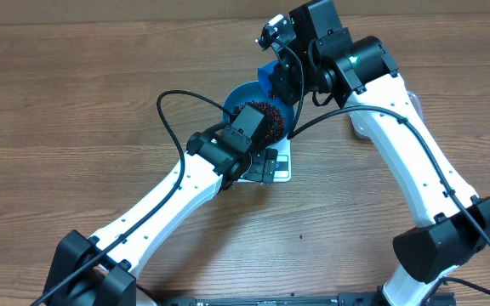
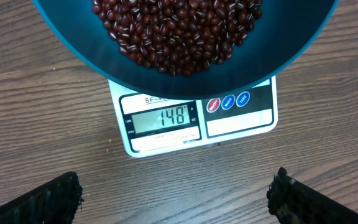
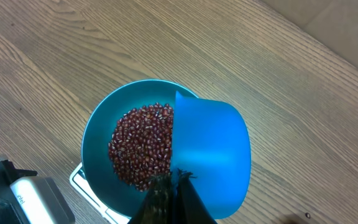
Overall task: Scoop item into bowl and weigh 150g on scale
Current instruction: 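Shake the tilted blue scoop over the bowl with the right gripper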
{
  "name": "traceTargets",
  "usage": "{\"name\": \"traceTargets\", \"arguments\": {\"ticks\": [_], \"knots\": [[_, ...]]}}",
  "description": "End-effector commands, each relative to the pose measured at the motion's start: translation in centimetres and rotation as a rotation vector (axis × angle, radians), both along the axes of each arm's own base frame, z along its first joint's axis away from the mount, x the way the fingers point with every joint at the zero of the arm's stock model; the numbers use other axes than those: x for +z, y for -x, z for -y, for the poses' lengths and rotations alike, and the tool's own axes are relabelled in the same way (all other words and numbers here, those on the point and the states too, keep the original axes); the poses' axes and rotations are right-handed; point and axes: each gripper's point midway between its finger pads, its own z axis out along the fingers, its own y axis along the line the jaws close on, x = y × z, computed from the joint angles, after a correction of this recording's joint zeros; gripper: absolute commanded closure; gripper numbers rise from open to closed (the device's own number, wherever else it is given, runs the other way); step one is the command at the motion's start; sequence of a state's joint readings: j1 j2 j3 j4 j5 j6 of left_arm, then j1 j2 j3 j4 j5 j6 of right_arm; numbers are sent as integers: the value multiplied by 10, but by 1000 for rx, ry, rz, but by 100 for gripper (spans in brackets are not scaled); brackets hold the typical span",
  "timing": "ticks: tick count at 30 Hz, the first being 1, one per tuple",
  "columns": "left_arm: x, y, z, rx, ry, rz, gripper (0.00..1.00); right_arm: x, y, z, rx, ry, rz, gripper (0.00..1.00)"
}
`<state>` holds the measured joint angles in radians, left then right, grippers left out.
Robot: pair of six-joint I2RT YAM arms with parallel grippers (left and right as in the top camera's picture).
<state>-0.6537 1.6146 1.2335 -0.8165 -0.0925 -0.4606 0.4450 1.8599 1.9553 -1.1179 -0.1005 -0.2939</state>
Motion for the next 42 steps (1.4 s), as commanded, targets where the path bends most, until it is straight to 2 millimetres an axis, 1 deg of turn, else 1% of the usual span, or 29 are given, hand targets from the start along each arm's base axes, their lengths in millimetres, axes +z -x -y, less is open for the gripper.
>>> {"name": "traceTargets", "arguments": {"ticks": [1,20,29,39,42], "knots": [[0,-1,3,-22,0,-1,0,16,-3,2,-13,-18,40,96],[0,-1,3,-22,0,-1,0,16,-3,2,-13,-17,40,96],[0,-1,3,-22,0,-1,1,5,0,4,-13,-6,14,96],[0,-1,3,-22,0,-1,0,6,-1,3,-11,-9,17,96],[0,-1,3,-22,0,-1,1,10,-3,1,-16,-23,33,96]]}}
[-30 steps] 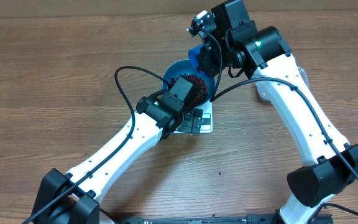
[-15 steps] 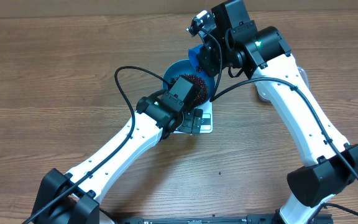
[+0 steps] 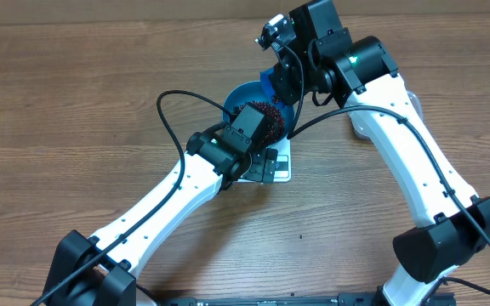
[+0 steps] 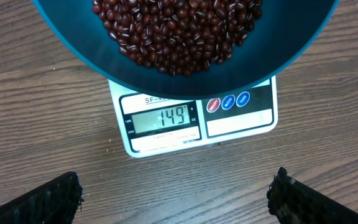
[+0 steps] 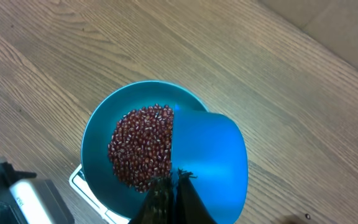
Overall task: Scoop item into bowl and weigh 150g on scale
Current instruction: 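Shake the tilted blue scoop over the bowl with the right gripper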
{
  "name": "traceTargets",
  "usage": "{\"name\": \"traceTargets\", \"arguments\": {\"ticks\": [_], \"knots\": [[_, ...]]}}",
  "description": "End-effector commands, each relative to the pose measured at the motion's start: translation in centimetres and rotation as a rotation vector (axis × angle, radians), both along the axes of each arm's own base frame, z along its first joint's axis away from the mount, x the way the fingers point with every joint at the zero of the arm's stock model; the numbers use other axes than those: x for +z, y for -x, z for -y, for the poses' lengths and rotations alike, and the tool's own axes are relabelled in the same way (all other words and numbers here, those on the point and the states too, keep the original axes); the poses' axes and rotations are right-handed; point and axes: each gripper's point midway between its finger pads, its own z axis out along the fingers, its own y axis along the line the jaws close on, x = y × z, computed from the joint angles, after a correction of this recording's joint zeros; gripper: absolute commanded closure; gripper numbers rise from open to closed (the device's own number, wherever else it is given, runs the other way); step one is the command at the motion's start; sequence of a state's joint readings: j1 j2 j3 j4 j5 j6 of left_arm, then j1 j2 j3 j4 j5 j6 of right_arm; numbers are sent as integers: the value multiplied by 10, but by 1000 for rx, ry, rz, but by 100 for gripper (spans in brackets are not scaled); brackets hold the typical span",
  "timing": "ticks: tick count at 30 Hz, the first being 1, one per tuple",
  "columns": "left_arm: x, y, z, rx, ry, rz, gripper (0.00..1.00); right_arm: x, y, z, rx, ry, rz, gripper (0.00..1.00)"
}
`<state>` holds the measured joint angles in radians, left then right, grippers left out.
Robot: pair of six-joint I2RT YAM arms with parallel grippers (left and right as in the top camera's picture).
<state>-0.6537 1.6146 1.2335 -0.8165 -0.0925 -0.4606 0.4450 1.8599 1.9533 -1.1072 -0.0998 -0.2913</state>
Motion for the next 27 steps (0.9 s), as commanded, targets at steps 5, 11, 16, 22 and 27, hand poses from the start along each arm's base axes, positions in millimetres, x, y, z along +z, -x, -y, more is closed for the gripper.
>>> {"name": "traceTargets", "arguments": {"ticks": [5,11,16,22,27], "knots": [[0,-1,3,-22,0,-1,1,27,-7,-2,-30,-58,75,96],[0,-1,3,-22,0,-1,0,27,-8,-2,-84,-94,53,96],[0,-1,3,-22,0,-1,0,24,-3,-3,-83,-101,23,96],[0,-1,3,-22,0,-1,1,22,-8,11,-136,-70,28,96],[0,-1,3,-22,0,-1,0,16,24,-12,209,-59,-3,96]]}}
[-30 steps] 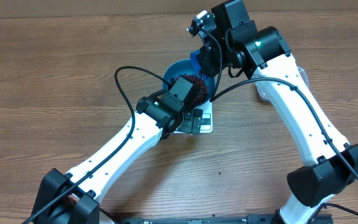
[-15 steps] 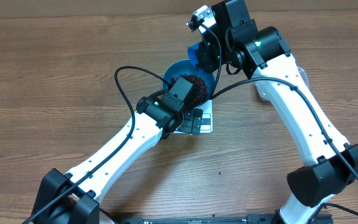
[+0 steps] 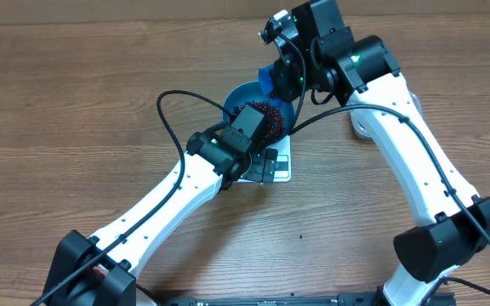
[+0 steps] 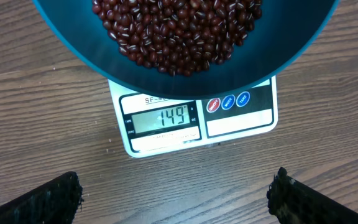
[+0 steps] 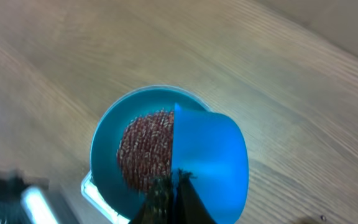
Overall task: Scoop item into bowl and weigh 150g on scale
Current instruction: 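Shake the tilted blue scoop over the bowl with the right gripper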
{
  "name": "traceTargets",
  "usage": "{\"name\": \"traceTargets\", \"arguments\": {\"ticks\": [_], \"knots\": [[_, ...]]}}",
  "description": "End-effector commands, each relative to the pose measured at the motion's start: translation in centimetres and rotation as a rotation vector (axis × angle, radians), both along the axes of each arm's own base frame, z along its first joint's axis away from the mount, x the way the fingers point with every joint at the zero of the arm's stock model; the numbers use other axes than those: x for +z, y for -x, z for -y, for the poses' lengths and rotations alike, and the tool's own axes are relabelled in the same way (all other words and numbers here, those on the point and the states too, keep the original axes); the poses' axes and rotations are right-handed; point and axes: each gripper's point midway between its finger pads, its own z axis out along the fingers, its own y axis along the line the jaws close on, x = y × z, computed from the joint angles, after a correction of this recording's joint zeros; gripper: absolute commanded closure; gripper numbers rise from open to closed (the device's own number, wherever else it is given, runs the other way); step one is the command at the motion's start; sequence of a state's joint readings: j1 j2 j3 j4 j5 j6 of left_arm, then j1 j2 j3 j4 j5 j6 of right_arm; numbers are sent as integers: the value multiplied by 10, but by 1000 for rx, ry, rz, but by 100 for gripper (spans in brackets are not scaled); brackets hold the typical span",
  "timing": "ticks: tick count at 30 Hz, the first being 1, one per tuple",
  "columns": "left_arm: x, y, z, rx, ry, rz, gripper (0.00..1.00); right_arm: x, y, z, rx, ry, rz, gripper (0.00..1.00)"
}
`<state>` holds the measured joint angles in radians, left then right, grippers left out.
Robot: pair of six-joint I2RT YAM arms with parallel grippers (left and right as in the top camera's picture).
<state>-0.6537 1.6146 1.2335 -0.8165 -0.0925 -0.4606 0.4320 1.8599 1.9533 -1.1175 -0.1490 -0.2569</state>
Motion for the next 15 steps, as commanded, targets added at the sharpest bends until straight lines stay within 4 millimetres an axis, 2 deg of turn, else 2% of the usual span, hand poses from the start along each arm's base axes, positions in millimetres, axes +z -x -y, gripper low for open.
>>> {"name": "traceTargets", "arguments": {"ticks": [1,5,15], "knots": [[0,-1,3,-22,0,-1,0,16,22,-11,235,-10,42,96],[0,-1,3,-22,0,-1,0,18,5,0,48,-29,33,96],[0,-1,3,-22,0,-1,1,18,4,1,39,-35,31,94]]}}
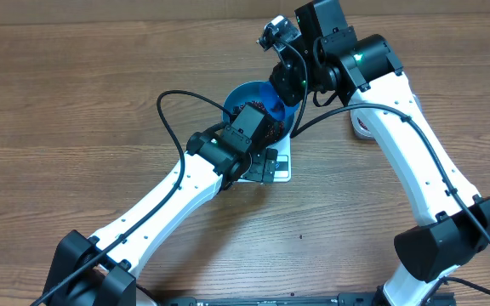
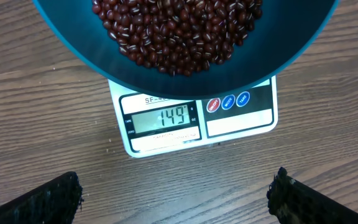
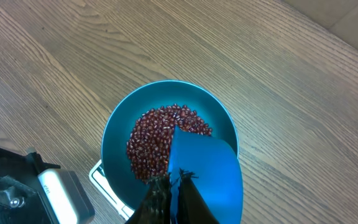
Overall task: Scoop item into bowl and weigh 150g on scale
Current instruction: 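Shake the tilted blue scoop over the bowl with the right gripper, then lift the blue scoop away from the bowl toward the bean tub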
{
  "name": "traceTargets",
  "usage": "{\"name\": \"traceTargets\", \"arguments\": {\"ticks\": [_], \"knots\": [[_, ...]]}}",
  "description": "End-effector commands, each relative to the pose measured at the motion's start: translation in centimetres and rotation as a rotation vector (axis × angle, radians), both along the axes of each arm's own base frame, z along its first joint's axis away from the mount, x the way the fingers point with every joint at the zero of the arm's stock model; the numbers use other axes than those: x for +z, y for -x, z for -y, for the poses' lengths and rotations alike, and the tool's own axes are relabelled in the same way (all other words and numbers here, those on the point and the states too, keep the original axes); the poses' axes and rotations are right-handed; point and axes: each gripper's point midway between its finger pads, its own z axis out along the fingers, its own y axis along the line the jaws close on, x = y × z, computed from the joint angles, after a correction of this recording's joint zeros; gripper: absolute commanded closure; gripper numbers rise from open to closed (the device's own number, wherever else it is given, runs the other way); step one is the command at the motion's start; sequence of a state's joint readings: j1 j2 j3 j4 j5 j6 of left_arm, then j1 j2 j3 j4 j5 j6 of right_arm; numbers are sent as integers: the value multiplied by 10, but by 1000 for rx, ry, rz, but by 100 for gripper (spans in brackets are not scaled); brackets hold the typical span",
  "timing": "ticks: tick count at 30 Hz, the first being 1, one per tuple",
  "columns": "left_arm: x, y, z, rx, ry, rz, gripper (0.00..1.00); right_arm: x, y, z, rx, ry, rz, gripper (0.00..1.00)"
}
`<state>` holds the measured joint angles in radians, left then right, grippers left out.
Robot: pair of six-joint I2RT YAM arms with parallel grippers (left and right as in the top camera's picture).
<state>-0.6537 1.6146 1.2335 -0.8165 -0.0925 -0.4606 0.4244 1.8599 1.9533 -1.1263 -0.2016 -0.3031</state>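
A blue bowl (image 3: 118, 124) of red beans (image 3: 157, 140) stands on a white scale (image 2: 238, 121). The scale's display (image 2: 166, 117) reads 149. My right gripper (image 3: 174, 180) is shut on the handle of a blue scoop (image 3: 207, 174), which hangs over the bowl's right part. What the scoop holds is hidden. My left gripper (image 2: 176, 182) is open with nothing between its fingers and hovers over bare wood just in front of the scale. In the overhead view the bowl (image 1: 243, 92) lies between the two wrists.
A pale round thing (image 1: 362, 127) lies on the table right of the bowl, mostly hidden by my right arm. A black cable (image 1: 164, 115) loops left of the bowl. A cardboard strip runs along the table's far edge (image 1: 143, 10).
My right gripper has shifted a little with the scoop; the bowl now sits nearer the middle of the right wrist view, which is sharp again. The display still reads 149. The left arm is unmoved.
The scale read 148 with the scoop held tilted over the bowl. Then it read 149, the scoop in nearly the same place. It has stayed at 149 since, while my right gripper moved slightly over the bowl. My left gripper stayed open before the scale throughout.
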Motion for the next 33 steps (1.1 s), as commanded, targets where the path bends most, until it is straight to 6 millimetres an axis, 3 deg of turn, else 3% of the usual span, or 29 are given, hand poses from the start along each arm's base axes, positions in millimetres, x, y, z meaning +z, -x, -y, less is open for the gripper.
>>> {"name": "traceTargets", "arguments": {"ticks": [1,23,29,33], "knots": [[0,-1,3,-22,0,-1,0,18,0,5,-21,-19,38,94],[0,-1,3,-22,0,-1,1,40,-25,1,-268,-245,0,96],[0,-1,3,-22,0,-1,0,52,-17,-2,-192,-413,-108,96],[0,-1,3,-22,0,-1,0,65,-16,8,-146,-520,-153,96]]}}
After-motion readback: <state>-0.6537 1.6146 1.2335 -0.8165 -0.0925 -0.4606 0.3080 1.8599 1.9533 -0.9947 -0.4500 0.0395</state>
